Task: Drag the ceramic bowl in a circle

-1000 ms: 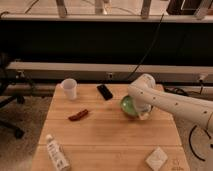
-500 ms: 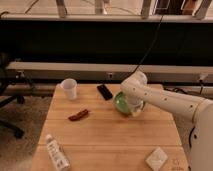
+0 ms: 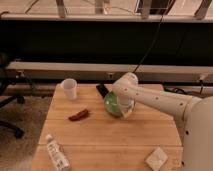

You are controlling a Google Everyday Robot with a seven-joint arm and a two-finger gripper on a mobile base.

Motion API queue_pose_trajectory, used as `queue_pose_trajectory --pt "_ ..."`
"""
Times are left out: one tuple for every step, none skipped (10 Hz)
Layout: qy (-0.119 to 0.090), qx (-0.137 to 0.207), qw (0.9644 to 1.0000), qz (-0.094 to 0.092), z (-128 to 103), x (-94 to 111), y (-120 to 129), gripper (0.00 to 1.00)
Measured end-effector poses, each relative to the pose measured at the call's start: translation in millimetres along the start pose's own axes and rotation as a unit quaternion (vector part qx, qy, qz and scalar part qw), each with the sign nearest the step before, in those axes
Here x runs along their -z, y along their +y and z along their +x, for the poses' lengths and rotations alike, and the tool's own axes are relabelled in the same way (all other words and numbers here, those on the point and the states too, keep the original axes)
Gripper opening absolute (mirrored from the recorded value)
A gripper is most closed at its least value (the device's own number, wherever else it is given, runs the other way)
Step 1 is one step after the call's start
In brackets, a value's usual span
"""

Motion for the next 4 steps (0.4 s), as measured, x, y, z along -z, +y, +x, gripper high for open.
queue_pose_trajectory --pt "-0.005 0.009 1.0000 -0.001 -7.4 0.3 5.3 0.00" --pt "-0.007 0.016 0.9998 -0.003 -17.0 0.5 15.3 0.00" --pt "-0.006 0.014 0.9999 -0.005 -20.7 -0.3 21.6 0.00" --pt "-0.003 0.014 0.9999 -0.005 -19.1 -1.1 23.9 0.00"
